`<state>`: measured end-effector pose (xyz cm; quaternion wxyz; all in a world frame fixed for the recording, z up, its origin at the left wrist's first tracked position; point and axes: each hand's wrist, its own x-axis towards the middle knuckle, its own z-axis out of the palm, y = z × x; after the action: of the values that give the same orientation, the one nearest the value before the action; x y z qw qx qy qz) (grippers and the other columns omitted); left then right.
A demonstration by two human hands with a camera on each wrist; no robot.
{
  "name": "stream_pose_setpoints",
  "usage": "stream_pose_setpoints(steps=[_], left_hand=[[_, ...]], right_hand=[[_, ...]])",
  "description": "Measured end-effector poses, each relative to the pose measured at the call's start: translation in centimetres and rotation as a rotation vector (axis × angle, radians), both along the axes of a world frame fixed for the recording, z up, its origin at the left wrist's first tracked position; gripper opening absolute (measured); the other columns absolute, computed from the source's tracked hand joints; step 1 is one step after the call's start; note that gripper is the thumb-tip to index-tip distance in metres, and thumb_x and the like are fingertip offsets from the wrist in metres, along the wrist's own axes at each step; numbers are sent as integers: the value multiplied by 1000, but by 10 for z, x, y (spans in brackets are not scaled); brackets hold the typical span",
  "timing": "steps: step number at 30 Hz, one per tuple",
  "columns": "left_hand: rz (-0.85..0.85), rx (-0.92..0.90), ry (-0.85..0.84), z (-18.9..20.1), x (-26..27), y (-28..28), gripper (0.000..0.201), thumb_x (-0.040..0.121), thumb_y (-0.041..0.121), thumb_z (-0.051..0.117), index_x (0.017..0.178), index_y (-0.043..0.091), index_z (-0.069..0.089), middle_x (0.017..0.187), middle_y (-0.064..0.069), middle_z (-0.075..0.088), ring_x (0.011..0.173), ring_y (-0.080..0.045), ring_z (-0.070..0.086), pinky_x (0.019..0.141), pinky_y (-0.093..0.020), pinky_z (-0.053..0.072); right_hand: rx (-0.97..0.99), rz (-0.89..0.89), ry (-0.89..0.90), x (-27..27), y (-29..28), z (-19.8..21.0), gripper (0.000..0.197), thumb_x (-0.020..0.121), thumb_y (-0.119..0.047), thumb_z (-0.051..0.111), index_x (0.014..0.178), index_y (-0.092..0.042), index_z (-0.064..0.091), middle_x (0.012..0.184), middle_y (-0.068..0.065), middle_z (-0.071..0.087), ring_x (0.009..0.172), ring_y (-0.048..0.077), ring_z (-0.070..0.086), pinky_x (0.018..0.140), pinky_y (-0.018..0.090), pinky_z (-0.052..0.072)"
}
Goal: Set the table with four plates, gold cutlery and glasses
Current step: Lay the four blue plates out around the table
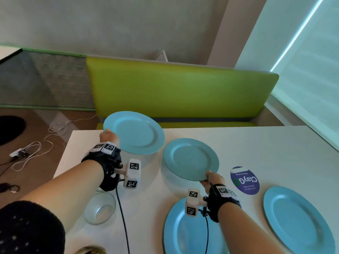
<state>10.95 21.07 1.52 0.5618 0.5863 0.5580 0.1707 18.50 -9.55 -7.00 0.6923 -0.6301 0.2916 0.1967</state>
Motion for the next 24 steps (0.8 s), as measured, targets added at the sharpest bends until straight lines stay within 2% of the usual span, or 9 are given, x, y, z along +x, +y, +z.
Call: stream_pose_setpoints(steps=[2, 5, 9, 13, 16, 19, 21, 24], left_hand=[[-11, -6, 3, 1, 0, 1, 48, 104, 23, 20, 139, -6, 36, 145, -23, 40, 132, -36, 40, 103, -34, 33], [-25, -33, -9, -1, 1, 6, 49, 104, 24, 20, 139, -5, 37, 144, -23, 41, 130, -37, 42, 102, -36, 36], [-32, -44, -4, 0, 3, 8, 50, 104, 26, 20, 141, -4, 34, 145, -23, 39, 131, -38, 41, 105, -39, 36], [-32, -38, -5, 1, 8, 10, 52, 104, 28, 20, 143, -4, 31, 148, -22, 36, 134, -38, 38, 108, -38, 33], [-28, -40, -25, 1, 11, 11, 52, 103, 29, 21, 143, -3, 30, 148, -21, 35, 134, -38, 38, 108, -39, 33], [-29, -39, -29, -1, 11, 12, 52, 103, 30, 22, 143, -2, 31, 148, -21, 37, 133, -38, 39, 108, -39, 34], [-30, -38, -27, -3, 11, 15, 52, 103, 30, 22, 143, -2, 31, 147, -21, 38, 132, -38, 41, 107, -39, 35], [-32, -28, -24, -6, 10, 17, 51, 103, 28, 23, 142, -3, 32, 146, -22, 39, 131, -38, 42, 104, -39, 36]], right_hand=[[-19, 18, 0, 1, 6, -5, 40, 96, 0, 42, 135, 6, 39, 140, 22, 43, 125, 38, 48, 99, 46, 46], [-39, 31, 4, -1, 19, -8, 39, 96, -2, 43, 134, 6, 41, 137, 23, 47, 121, 39, 52, 93, 46, 50], [-80, -30, 9, 0, 29, -15, 31, 93, 0, 48, 121, 13, 49, 125, 30, 55, 113, 45, 55, 95, 55, 47], [-30, 31, 47, -2, 38, -15, 39, 94, -6, 51, 130, 9, 45, 130, 25, 52, 118, 40, 54, 97, 46, 48], [3, 10, 73, 0, 46, -14, 39, 89, 0, 57, 126, 11, 48, 123, 31, 54, 112, 45, 56, 91, 47, 50], [12, 60, 87, 0, 52, -14, 41, 87, 2, 60, 125, 11, 47, 120, 32, 55, 108, 44, 58, 83, 41, 51], [-5, 77, 86, 1, 53, -16, 43, 86, 1, 61, 125, 11, 47, 113, 30, 56, 98, 41, 59, 82, 38, 50], [-31, 90, 77, 4, 56, -20, 45, 83, 0, 65, 124, 10, 49, 116, 29, 56, 90, 38, 58, 83, 40, 52]])
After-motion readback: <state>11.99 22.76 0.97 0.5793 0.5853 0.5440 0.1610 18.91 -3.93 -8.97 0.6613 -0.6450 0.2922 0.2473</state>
